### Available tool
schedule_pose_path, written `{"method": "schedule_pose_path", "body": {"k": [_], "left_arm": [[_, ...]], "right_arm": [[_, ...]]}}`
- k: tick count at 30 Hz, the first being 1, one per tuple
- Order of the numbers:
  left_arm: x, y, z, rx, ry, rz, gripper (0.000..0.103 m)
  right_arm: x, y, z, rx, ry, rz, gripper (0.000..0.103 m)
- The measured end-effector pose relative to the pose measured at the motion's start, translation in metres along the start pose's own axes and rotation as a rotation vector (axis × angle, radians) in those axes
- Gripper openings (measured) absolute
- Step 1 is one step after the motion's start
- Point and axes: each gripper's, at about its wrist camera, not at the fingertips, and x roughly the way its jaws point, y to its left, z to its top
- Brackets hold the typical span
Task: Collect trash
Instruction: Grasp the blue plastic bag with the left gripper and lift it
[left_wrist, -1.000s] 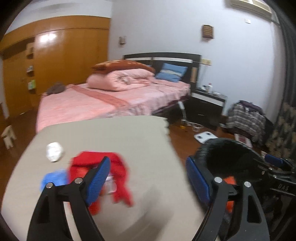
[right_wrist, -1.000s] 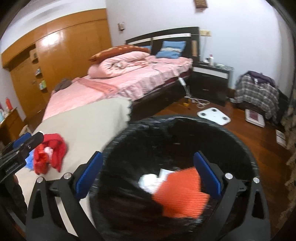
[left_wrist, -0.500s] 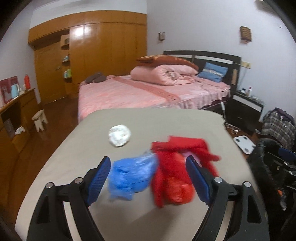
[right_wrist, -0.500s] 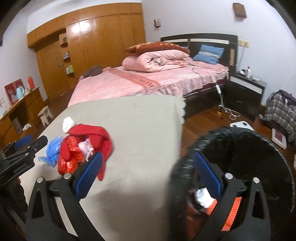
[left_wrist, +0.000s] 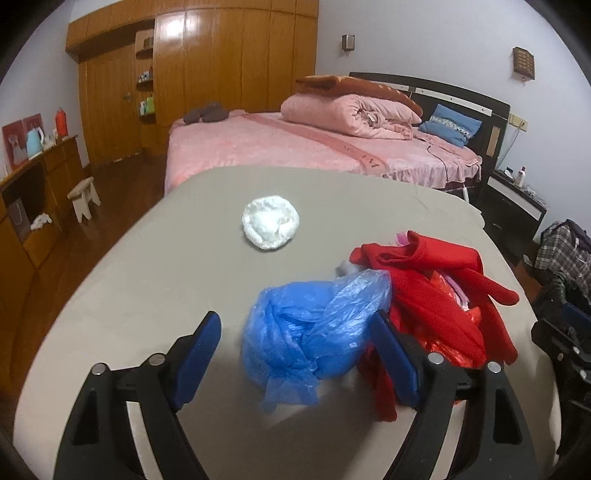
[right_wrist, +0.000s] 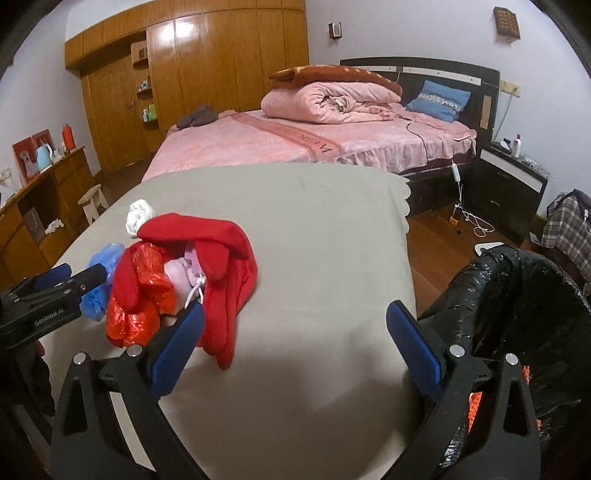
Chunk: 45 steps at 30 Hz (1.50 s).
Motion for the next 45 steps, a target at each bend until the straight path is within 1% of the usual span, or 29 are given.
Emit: {"method": "schedule_pose_path", "body": {"k": [6,9,11,14,17,19,22,28,30,39,43,45], "left_arm": [[0.016,-0.007,0.0,-0.002,0.043,-0.016,0.082],[0.027,-0.011,0.001,-0.002,0.09,-0.03,0.08],[0.031,-0.011,0.0,-0.004,0.104,-0.054,0.073],[0.03,-0.011,0.0,-0.005,0.098,-0.08,0.063],[0.027,-0.012,0.0,-0.005,0.089,-0.1,0.056],[0.024,-0.012,0.0,-0.006,0.076,-0.104,0.055],[0.014,-0.008,0.0,-0.02,0.037,-0.096,0.054],[-0.006,0.004,0.004,-0.035,-0.029,-0.029,0.054],[-0.01,0.008,0.006,-0.043,-0.04,-0.012,0.054],[-0.006,0.009,0.014,-0.035,-0.058,0.022,0.054],[-0.003,0.009,0.017,-0.038,-0.06,0.029,0.055],[-0.002,0.009,0.017,-0.041,-0.061,0.029,0.055]], "right_arm": [[0.008,0.0,-0.003,0.002,0.019,-0.004,0.096],[0.009,0.0,-0.004,0.0,0.024,-0.002,0.096],[0.01,0.0,-0.002,-0.002,0.025,-0.001,0.096],[0.011,0.0,-0.002,-0.002,0.026,-0.002,0.096],[0.011,0.0,-0.002,-0.002,0.027,0.001,0.096],[0.012,0.0,-0.001,-0.004,0.026,0.001,0.096],[0.012,0.0,0.002,-0.003,0.018,0.004,0.096],[0.016,0.004,0.008,-0.001,0.004,0.014,0.096],[0.017,0.007,0.012,-0.002,-0.005,0.02,0.096],[0.029,0.017,0.036,-0.008,-0.039,0.056,0.095],[0.037,0.025,0.044,-0.028,-0.037,0.079,0.095],[0.041,0.029,0.047,-0.037,-0.028,0.095,0.093]]}}
